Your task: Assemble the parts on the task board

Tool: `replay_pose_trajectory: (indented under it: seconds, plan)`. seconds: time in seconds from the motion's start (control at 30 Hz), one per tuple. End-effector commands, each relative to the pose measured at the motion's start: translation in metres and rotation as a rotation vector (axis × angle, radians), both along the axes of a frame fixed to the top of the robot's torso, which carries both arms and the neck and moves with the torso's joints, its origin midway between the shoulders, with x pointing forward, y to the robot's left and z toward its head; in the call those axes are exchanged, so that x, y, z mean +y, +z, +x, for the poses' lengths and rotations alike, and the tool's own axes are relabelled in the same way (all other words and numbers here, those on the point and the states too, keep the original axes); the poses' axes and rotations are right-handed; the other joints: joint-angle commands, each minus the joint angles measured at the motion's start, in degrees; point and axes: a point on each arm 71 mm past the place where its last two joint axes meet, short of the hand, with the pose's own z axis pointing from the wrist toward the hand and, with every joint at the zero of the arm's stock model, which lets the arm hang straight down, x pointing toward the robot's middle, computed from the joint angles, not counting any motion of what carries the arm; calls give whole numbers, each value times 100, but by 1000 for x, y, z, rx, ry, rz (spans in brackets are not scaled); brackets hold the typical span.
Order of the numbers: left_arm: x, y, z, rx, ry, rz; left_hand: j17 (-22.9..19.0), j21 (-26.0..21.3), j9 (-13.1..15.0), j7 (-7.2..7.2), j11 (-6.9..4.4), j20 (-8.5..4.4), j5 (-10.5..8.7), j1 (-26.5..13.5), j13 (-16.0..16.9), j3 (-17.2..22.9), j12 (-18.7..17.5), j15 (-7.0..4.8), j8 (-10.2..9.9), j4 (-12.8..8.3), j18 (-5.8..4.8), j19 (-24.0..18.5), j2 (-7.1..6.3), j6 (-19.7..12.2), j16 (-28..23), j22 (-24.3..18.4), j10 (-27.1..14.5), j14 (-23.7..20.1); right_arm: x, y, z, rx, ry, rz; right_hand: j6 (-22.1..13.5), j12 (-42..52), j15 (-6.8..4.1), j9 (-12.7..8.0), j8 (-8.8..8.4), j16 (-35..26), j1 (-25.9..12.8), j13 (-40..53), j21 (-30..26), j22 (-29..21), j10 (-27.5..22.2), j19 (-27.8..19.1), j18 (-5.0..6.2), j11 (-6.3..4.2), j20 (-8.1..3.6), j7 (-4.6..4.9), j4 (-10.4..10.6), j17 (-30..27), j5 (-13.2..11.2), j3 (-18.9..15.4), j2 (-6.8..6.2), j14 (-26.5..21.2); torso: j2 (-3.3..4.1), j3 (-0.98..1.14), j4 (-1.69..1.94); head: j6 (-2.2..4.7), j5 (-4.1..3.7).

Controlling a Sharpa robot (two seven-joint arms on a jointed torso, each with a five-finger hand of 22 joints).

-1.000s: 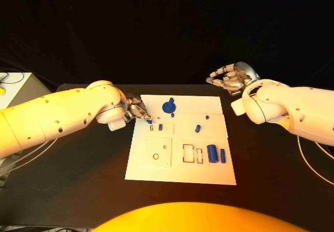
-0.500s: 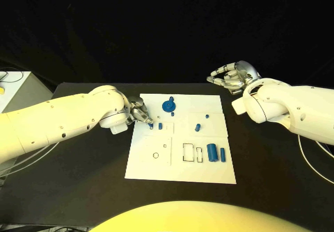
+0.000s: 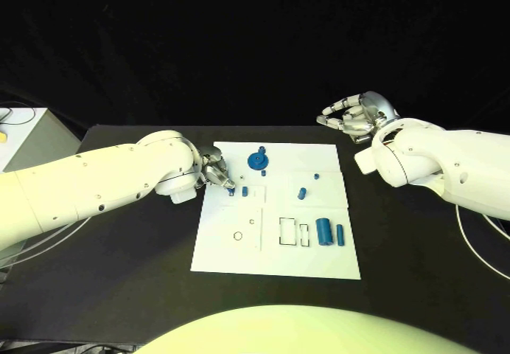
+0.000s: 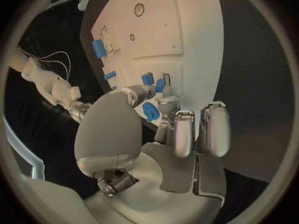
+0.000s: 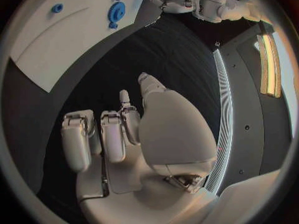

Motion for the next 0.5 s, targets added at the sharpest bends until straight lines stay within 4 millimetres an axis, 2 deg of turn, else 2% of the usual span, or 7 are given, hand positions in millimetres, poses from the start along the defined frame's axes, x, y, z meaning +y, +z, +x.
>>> replay_pose_trajectory:
  seconds: [0.03, 0.5]
  plan:
    - [-3, -1, -2, 14, -43, 34, 1508, 34, 5, -5, -4, 11, 21, 8, -5, 1125, 22, -29, 32, -1123, -101, 49, 54, 39, 24, 284, 26, 596, 1, 0, 0, -6, 18, -2, -38, -35, 41, -9, 4, -37, -50, 547, -38, 1373, -37, 505, -32, -3, 39, 18, 5, 845, 1, 31, 7, 439, 0, 2, 3, -15, -5]
    - [-2, -3, -2, 34, -55, 55, 1508, 34, 5, -6, -5, 10, 24, 10, -15, 1128, 14, -30, 30, -1134, -101, 49, 49, 40, 24, 285, 22, 596, 1, 0, 0, -5, 17, -2, -38, -35, 41, -9, 4, -37, -50, 547, -38, 1373, -37, 505, -32, -3, 39, 18, 5, 845, 1, 31, 7, 439, -3, -1, 4, -30, 0]
